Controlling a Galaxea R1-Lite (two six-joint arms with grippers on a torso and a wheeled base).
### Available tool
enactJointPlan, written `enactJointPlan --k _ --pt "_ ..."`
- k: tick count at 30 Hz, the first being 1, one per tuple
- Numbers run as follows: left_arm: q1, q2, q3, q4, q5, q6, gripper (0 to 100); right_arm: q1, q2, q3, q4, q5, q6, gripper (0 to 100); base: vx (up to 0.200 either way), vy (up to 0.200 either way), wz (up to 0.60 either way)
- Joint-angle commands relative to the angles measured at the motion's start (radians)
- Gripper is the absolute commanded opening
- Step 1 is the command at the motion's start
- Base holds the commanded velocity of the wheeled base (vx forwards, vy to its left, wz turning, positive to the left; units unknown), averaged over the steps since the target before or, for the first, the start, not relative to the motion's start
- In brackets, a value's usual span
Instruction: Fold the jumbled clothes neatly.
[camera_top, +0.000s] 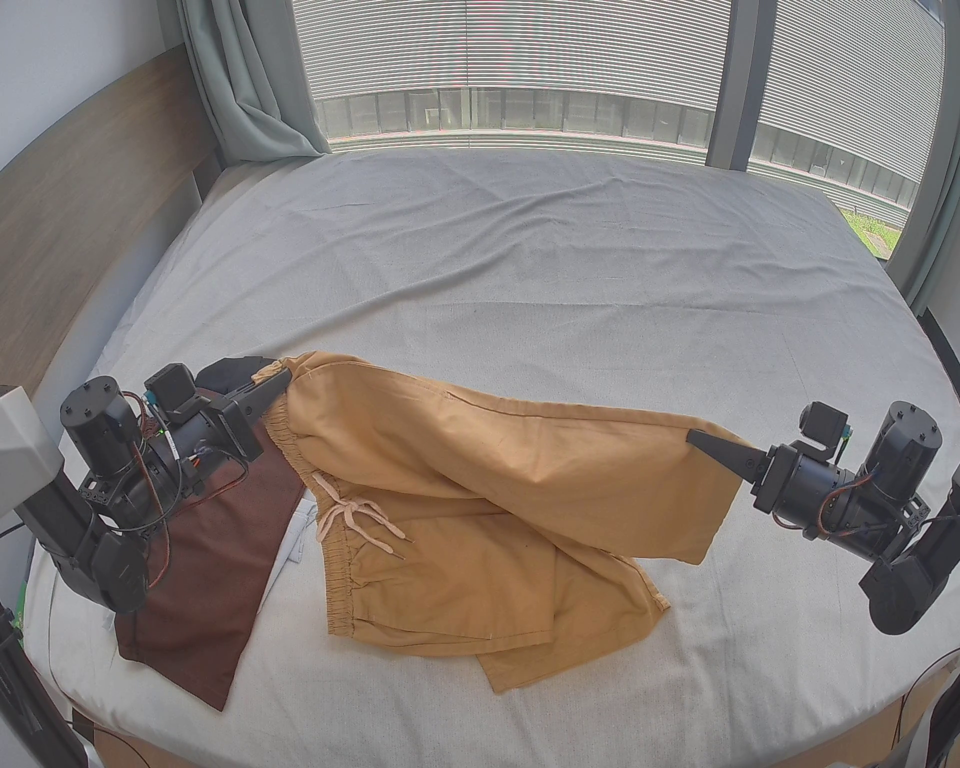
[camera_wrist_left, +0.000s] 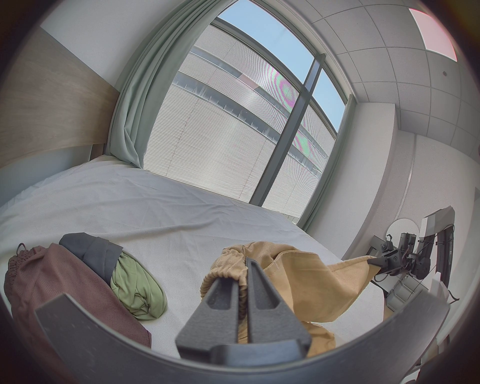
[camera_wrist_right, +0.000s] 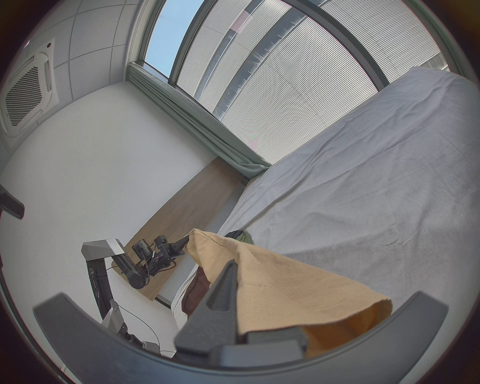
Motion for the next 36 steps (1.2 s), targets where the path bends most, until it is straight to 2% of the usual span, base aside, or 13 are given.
enactJointPlan --k 1,36 --pt "0.0 0.004 -0.002 0.001 0.0 0.004 0 -0.015 -0.003 -0.005 -0.001 0.0 0.0 0 0.0 0.0 0.0" --pt "0.015 0.019 -0.009 0.001 0.0 0.004 0 -0.068 -0.009 -0.034 -0.001 0.0 0.0 0 0.0 0.0 0.0"
